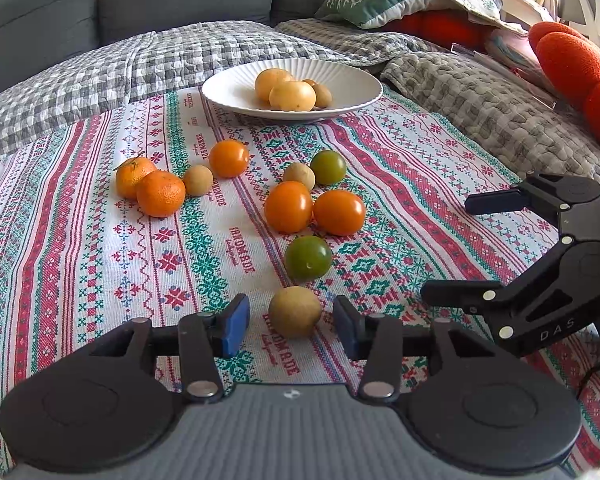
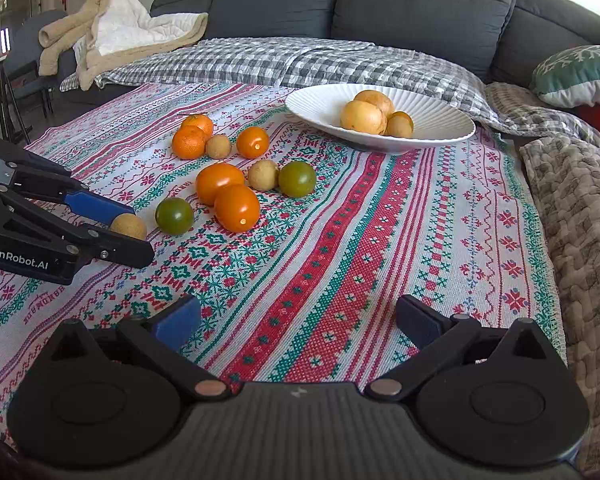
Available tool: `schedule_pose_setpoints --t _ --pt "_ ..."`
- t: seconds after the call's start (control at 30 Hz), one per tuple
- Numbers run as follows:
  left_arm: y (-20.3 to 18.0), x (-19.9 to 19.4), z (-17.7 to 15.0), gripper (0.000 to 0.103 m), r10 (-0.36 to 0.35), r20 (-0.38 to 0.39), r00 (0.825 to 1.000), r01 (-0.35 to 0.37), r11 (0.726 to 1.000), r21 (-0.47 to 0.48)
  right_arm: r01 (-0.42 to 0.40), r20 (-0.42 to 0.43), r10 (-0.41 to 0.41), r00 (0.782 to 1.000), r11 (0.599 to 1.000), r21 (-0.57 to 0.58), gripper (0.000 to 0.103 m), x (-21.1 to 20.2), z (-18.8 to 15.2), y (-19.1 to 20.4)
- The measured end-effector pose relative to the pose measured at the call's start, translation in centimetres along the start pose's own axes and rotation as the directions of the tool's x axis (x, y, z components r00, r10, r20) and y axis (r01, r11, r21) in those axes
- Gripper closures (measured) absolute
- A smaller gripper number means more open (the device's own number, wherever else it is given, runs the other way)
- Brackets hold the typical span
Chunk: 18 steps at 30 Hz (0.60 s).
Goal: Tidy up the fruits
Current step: 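Position the left tool fingers around the brown round fruit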
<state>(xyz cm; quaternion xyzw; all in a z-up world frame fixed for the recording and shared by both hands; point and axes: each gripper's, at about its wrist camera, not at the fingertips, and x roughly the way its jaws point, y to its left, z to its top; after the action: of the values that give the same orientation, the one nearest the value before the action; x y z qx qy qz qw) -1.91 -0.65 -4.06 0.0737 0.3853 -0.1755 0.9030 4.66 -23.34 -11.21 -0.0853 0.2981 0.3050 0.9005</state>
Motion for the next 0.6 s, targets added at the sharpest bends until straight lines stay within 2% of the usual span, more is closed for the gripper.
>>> schedule_pose_setpoints --t 0.07,0.17,0.43,0.6 --pt "0.3 -0.2 -0.2 0.048 -0.011 -0.004 1.000 0.011 1.000 0.003 0.008 0.000 -0.008 1.000 1.000 0.004 0.000 0.1 0.1 0.1" --pt "0.6 -0.4 -0.5 0.043 -0.024 -0.002 1.000 0.024 1.000 0.014 0.016 -0.001 -0.016 1.000 1.000 0.009 0.000 0.3 0.2 0.3" --pt "1.2 -0.5 -0.5 0.042 -0.053 -0.009 0.999 0.053 0.998 0.028 0.019 -0.006 -0.019 1.000 1.000 0.017 0.000 0.5 0.4 0.3" --pt "1.5 -0.8 -0.7 0.045 -0.056 -0.014 0.998 0.056 0.998 0.032 0.023 -0.040 -0.020 0.999 0.997 0.067 0.000 0.2 1.3 0.4"
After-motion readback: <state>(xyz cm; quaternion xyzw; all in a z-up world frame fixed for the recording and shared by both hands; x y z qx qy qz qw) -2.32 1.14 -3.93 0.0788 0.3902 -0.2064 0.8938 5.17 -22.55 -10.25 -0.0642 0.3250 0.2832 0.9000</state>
